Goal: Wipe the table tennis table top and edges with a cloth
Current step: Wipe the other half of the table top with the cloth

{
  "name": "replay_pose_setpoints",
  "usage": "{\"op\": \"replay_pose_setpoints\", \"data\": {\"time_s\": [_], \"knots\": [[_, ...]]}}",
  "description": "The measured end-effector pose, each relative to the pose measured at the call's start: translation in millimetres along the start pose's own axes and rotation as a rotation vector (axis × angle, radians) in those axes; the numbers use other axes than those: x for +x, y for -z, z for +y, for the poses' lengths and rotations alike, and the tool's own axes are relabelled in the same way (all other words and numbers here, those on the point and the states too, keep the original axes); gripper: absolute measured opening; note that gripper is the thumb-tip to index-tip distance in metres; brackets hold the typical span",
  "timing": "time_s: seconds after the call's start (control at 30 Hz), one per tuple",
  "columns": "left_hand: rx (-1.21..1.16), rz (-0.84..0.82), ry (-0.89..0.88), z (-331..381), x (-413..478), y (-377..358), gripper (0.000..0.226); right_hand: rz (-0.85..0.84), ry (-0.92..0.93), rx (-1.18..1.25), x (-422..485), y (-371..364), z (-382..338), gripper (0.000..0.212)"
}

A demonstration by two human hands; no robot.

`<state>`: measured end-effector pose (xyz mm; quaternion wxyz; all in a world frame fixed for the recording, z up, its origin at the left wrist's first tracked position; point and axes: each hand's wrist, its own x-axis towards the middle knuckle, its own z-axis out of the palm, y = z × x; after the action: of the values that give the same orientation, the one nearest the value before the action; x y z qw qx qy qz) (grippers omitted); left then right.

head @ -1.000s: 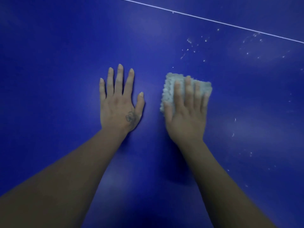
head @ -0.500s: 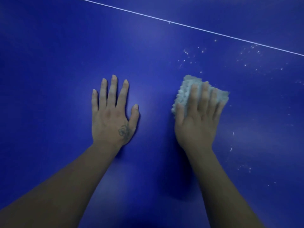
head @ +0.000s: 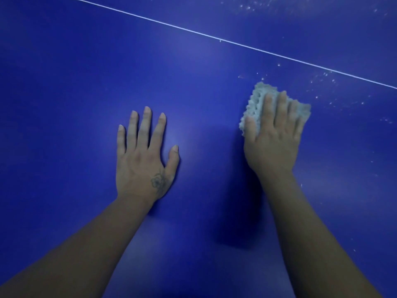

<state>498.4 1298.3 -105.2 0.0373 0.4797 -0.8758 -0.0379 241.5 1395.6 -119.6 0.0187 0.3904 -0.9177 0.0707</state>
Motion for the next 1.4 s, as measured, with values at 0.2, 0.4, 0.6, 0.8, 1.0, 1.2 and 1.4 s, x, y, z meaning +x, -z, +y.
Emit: {"op": "replay_pose_setpoints", "data": {"time_s": [0.2,0.4,0.6,0.8,1.0,1.2,1.4], "knots": [[-0.017,0.03,-0.004,0,1,-1,0.072,-0.036,0.202,0.044,26,-6,-101,0.068],[-0.011,0.019,0.0,0,1,0,0.073,-0.114,0.213,0.058,94,-10,-106,0.07],[-0.025,0.009,0.005,1,1,1,0.072,-0.051,-0.01,0.023,90,4,12,0.074],[-0.002,-0.01,0.008,2,1,1,0.073,-0.095,-0.215,0.011,69,9,17,0.076],[-0.015,0.013,0.008,5,2,1,0.073,-0.15,0.098,-0.001,82,-3,-97,0.069],[-0.022,0.019,0.005,4,1,1,0.072,-0.122,0.159,0.027,105,-8,-71,0.07],[-0.029,0.024,0.001,4,0,1,0.072,-0.041,-0.146,-0.062,101,8,62,0.072]]}}
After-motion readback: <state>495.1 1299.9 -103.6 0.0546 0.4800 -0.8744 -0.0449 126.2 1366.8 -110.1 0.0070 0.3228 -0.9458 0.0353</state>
